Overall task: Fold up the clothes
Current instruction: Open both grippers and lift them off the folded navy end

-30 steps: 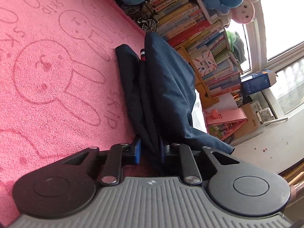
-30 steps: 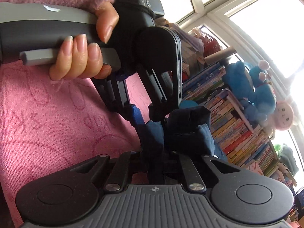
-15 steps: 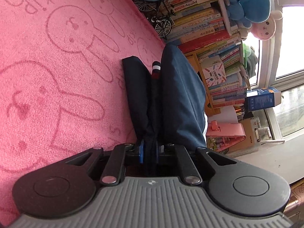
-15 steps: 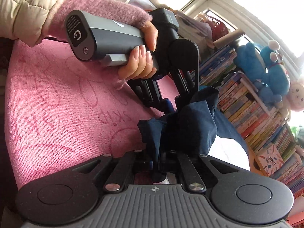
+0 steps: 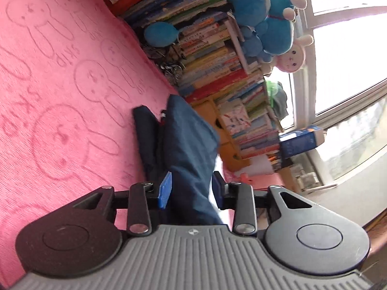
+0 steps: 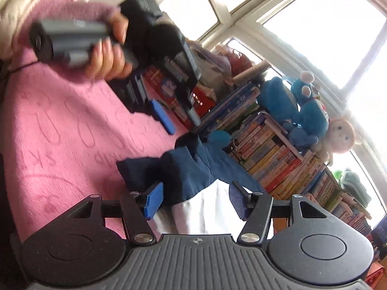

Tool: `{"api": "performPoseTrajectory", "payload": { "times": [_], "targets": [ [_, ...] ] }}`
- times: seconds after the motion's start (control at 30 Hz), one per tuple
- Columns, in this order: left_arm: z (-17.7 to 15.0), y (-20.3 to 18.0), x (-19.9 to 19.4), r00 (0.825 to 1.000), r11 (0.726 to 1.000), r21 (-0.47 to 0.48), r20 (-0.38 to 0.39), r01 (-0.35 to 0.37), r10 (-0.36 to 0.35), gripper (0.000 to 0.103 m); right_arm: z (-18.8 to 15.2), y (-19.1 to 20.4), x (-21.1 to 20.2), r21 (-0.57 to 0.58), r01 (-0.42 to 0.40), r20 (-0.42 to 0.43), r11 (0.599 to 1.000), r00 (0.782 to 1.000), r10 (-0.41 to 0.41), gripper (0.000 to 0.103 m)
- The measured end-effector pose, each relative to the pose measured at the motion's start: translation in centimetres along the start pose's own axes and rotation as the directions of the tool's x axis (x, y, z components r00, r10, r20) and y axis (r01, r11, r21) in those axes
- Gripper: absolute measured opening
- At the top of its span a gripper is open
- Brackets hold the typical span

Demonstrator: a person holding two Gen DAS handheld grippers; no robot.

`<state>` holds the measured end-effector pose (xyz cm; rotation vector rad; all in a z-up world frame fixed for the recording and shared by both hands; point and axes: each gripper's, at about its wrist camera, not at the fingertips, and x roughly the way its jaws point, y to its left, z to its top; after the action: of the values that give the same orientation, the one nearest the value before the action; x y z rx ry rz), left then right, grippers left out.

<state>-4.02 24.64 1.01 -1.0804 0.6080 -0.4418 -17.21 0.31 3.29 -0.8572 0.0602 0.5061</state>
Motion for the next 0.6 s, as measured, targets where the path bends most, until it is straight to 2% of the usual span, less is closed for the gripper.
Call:
{"api": "performPoseTrajectory", "payload": {
  "times": [0.13, 0.27, 0.33, 0.37, 0.4, 0.5, 0.57, 0.6],
  "targets": [
    [-0.9, -0.4, 1.7, 0.998, 0.999, 0.021, -0.059, -0.033, 0.035, 0.043, 0.2, 1.0, 2.4, -0.05, 0.001, -0.019, 0.999, 1.0, -0.002, 0.059],
    [-2.1, -0.5, 2.7, 0.994, 1.0, 0.014, -0.105, 0.011, -0.01, 0.043, 1.2, 1.1, 5.9, -0.072, 0.023, -0.051, 0.997, 0.998, -0.027, 0.059],
    [-2.5, -0.8, 2.3, 0.995, 0.999, 0.039, -0.099, 0.024, -0.02, 0.043, 1.3, 0.7, 7.2, -0.05, 0.006, -0.079, 0.999, 0.997, -0.01, 0.04],
    [-2.4, -0.9, 2.1, 0.996, 0.999, 0.04, -0.084, 0.03, -0.026, 0.043, 1.2, 0.6, 7.7, -0.038, 0.001, -0.096, 0.999, 0.995, -0.004, 0.022],
    [-2.3, -0.9, 1.8, 0.997, 0.999, 0.041, -0.069, 0.035, -0.032, 0.046, 1.1, 0.5, 7.8, -0.028, -0.002, -0.101, 1.0, 0.995, -0.001, 0.015],
    [-2.1, -1.1, 1.2, 0.999, 0.998, 0.047, -0.024, 0.044, -0.043, 0.064, 0.9, 0.1, 6.4, -0.013, 0.008, -0.063, 1.0, 0.998, -0.009, 0.009],
    [-2.1, -1.5, 1.4, 0.999, 0.995, 0.096, 0.013, -0.033, 0.032, 0.064, 0.7, 0.1, 5.4, -0.022, 0.011, -0.041, 1.0, 0.999, -0.012, 0.009],
    [-2.3, -2.2, 1.8, 0.993, 0.979, 0.171, 0.046, -0.113, 0.106, 0.064, 0.6, 0.3, 5.2, -0.039, 0.008, -0.039, 0.999, 0.999, -0.009, 0.009]
  ]
}}
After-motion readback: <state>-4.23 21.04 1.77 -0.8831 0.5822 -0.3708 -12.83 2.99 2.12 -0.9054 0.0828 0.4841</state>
